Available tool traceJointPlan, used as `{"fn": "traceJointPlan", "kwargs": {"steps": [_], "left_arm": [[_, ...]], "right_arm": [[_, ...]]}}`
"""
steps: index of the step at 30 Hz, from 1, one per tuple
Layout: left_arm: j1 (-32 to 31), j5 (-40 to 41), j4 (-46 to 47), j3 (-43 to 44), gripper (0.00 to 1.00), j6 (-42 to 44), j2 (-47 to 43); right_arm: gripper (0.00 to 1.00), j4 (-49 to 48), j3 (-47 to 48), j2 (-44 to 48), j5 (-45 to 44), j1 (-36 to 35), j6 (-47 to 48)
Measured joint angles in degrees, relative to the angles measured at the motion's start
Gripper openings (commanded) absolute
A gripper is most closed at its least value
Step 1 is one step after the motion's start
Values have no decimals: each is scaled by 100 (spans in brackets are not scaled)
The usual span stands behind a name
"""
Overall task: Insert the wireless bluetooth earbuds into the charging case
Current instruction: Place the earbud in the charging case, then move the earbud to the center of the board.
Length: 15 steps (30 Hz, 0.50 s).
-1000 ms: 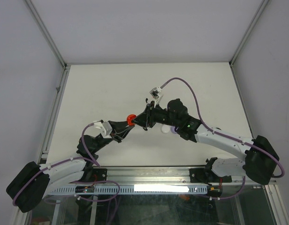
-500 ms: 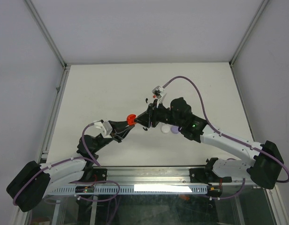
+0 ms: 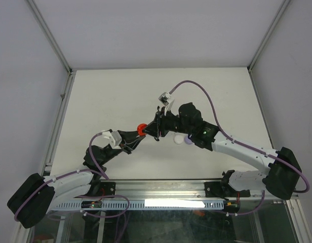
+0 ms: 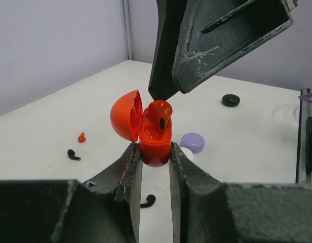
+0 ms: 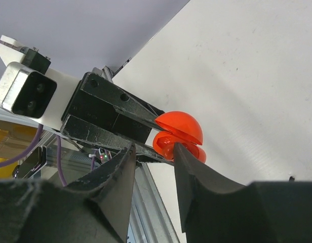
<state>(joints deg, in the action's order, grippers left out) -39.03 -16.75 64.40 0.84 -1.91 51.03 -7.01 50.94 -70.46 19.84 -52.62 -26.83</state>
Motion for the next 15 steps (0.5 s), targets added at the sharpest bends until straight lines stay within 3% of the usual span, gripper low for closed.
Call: {"fn": "traceJointPlan", "kwargs": {"steps": [15], "left_arm": [[0, -398, -4, 0, 0, 0, 46]], "right_arm": [[37, 258, 286, -310, 459, -48, 203]]}}
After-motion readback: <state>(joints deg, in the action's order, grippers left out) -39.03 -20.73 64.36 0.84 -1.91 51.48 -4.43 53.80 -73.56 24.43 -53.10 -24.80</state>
